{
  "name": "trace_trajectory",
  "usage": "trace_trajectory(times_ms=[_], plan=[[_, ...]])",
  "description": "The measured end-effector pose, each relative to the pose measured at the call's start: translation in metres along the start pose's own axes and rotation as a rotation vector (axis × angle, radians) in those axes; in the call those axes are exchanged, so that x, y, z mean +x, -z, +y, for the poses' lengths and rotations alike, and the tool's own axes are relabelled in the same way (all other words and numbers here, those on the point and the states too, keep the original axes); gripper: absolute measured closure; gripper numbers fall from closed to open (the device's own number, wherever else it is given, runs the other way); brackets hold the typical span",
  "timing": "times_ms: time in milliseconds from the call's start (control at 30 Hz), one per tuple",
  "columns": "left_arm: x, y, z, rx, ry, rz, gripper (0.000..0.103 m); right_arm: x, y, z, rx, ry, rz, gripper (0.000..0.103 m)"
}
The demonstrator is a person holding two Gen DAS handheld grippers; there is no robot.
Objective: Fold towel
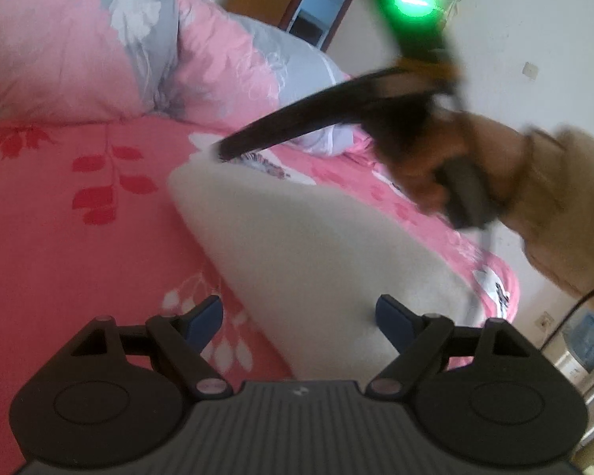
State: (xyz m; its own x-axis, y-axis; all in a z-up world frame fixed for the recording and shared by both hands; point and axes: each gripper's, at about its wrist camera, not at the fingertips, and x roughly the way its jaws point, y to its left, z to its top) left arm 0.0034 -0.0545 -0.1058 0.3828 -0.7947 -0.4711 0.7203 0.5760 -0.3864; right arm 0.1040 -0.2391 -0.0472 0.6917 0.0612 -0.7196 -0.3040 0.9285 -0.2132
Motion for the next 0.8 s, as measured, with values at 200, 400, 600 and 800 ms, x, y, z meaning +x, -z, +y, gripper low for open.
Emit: trace_trajectory(times_ms=[200, 400, 600, 800], plan=[[-0.017, -0.003, 0.011, -0.032, -0.02, -0.01, 0.018, 0.061, -0.021, 0.057, -0.343, -0.028, 0.136, 0.091], [-0.039, -0.013, 0.046, -0.176, -0.114, -0.08, 0.018, 0.064, -0.003, 0.07, -0.458, -0.048, 0.229, 0.094], [-0.043, -0.018, 0.092, -0.374, -0.204, -0.093, 0.018, 0.034, 0.008, 0.088, -0.501, -0.106, 0.236, 0.095], [-0.033, -0.014, 0.105, -0.403, -0.234, -0.07, 0.018, 0.002, 0.029, 0.121, -0.634, -0.166, 0.268, 0.095]])
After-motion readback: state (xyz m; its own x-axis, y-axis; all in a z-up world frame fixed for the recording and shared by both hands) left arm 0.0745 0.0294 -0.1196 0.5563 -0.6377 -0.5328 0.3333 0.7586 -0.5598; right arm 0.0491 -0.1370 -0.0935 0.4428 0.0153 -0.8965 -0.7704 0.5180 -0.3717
